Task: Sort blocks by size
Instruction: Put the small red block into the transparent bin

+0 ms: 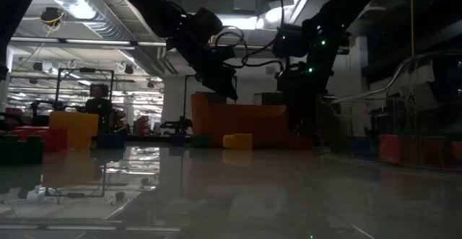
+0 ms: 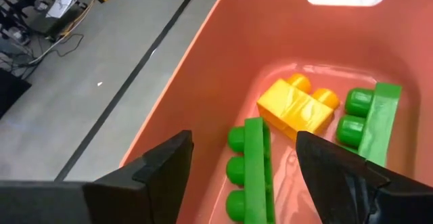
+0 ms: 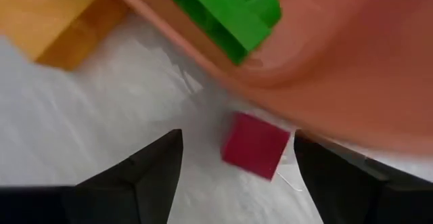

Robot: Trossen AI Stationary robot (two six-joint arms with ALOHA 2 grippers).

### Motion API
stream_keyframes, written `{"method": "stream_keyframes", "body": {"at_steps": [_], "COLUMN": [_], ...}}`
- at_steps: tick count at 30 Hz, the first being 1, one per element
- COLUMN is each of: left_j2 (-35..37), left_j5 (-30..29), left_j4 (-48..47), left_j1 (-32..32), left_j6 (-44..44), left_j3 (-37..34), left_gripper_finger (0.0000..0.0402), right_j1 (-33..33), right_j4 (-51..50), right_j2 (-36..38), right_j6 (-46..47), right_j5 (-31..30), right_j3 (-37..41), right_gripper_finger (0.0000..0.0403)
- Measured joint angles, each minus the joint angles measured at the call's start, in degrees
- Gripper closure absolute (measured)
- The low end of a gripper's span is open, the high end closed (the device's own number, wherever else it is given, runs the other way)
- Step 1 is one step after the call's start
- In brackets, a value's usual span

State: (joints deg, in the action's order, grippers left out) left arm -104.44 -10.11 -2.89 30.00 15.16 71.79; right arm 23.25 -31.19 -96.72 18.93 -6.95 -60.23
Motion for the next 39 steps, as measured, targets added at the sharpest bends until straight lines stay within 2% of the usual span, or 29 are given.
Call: {"method": "stream_keyframes", "body": {"at_steps": [4, 15, 24, 31, 39], "left_j2": [0.00, 0.09, 0.09, 0.09, 1.05], "left_j5": [0.00, 0.04, 0.07, 0.07, 0.07], "left_j4": [-0.01, 0.02, 0.06, 0.06, -0.02], "left_j1": [0.00, 0.00, 0.00, -0.33, -2.61], "left_j6": [-0.03, -0.18, -0.18, -0.20, 5.25], "left_j3": [0.00, 0.00, 0.00, 0.00, -0.04], "left_gripper_finger": [0.0153, 0.0153, 0.0153, 0.0153, 0.0153], "right_j1": [0.13, 0.02, 0.04, 0.03, -0.02], "right_j4": [0.02, -0.05, -0.16, -0.15, -0.53], "right_j2": [-1.75, -4.05, -4.05, -3.98, -2.97], "right_j6": [0.22, -0.10, -0.16, -0.31, -0.35], "right_j5": [-1.85, -1.70, -3.61, 0.56, 6.59], "right_j3": [0.00, 0.00, 0.00, -0.11, -0.05], "right_gripper_finger": [0.0120, 0.0127, 0.0218, 0.0272, 0.0261]}}
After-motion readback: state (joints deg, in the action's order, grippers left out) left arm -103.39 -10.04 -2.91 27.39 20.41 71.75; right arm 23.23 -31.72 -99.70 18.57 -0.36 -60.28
